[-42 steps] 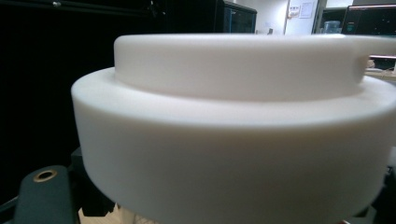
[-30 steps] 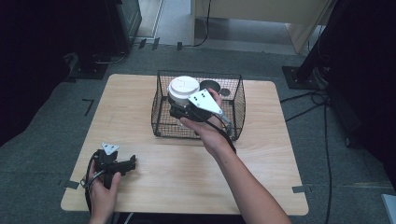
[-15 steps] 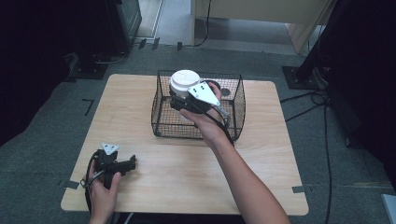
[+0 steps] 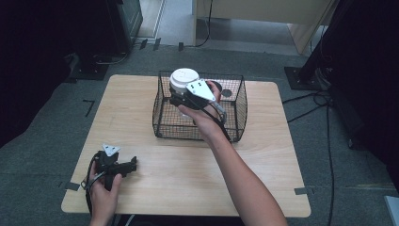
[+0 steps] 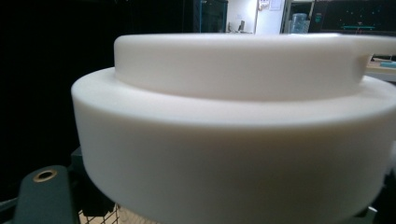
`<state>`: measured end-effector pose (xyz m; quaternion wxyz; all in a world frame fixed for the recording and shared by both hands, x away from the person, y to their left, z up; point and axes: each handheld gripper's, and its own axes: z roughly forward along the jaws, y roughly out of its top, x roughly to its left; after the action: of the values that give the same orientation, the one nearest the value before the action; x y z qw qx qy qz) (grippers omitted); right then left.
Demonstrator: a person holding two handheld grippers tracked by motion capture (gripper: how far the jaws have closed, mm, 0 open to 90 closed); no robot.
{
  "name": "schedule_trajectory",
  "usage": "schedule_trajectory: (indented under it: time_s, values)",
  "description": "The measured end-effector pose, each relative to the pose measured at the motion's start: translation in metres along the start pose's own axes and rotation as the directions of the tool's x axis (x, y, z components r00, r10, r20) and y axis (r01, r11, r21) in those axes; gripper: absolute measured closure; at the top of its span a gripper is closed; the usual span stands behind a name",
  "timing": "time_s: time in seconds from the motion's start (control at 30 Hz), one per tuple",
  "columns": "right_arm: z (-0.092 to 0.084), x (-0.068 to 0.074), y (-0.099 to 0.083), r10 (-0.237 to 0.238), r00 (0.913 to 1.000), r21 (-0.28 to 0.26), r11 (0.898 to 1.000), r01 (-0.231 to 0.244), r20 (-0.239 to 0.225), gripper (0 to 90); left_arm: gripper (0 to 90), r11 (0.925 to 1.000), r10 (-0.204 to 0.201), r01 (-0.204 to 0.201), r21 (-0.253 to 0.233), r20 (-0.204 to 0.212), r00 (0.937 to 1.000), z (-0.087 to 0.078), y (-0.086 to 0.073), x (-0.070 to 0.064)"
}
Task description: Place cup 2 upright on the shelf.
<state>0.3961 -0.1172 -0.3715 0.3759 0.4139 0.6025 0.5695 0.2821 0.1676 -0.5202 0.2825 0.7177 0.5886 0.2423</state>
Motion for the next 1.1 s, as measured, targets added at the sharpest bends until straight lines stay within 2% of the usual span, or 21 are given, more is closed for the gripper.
schedule_trajectory:
  time_s: [0.27, 0.5, 0.6, 0.8, 0.97, 1.1]
  values:
    - [0.018, 0.002, -0.016, 0.006, 0.9998, 0.023, 1.000, -0.006, 0.018, 15.5, 0.0, 1.0000, 0.001, -0.001, 0.001, 0.000, 1.0000, 0.000, 0.000, 0.000]
    - [0.033, 0.008, -0.026, 0.008, 1.0000, 0.011, 1.000, -0.008, -0.002, 15.6, 0.0, 1.0000, 0.001, -0.001, 0.002, 0.000, 1.0000, 0.000, 0.000, 0.000]
    - [0.041, 0.014, -0.031, -0.009, 0.9999, 0.016, 1.000, 0.009, -0.010, 15.6, 0.0, 1.0000, 0.001, -0.001, 0.002, 0.000, 1.0000, 0.000, 0.000, 0.000]
    - [0.052, 0.019, -0.040, -0.011, 0.9997, 0.034, 0.999, 0.012, -0.021, 15.5, 0.0, 1.0000, 0.000, 0.000, 0.001, 0.000, 1.0000, 0.000, 0.000, 0.000]
    - [0.059, 0.018, -0.051, -0.026, 0.9995, 0.066, 0.997, 0.028, -0.016, 15.5, 0.0, 1.0000, 0.001, -0.001, 0.001, 0.000, 1.0000, 0.000, 0.000, 0.000]
    - [0.061, 0.016, -0.055, 0.003, 0.9997, 0.077, 0.997, -0.001, -0.024, 15.5, 0.0, 1.0000, 0.001, -0.001, 0.001, 0.000, 1.0000, 0.000, 0.000, 0.000]
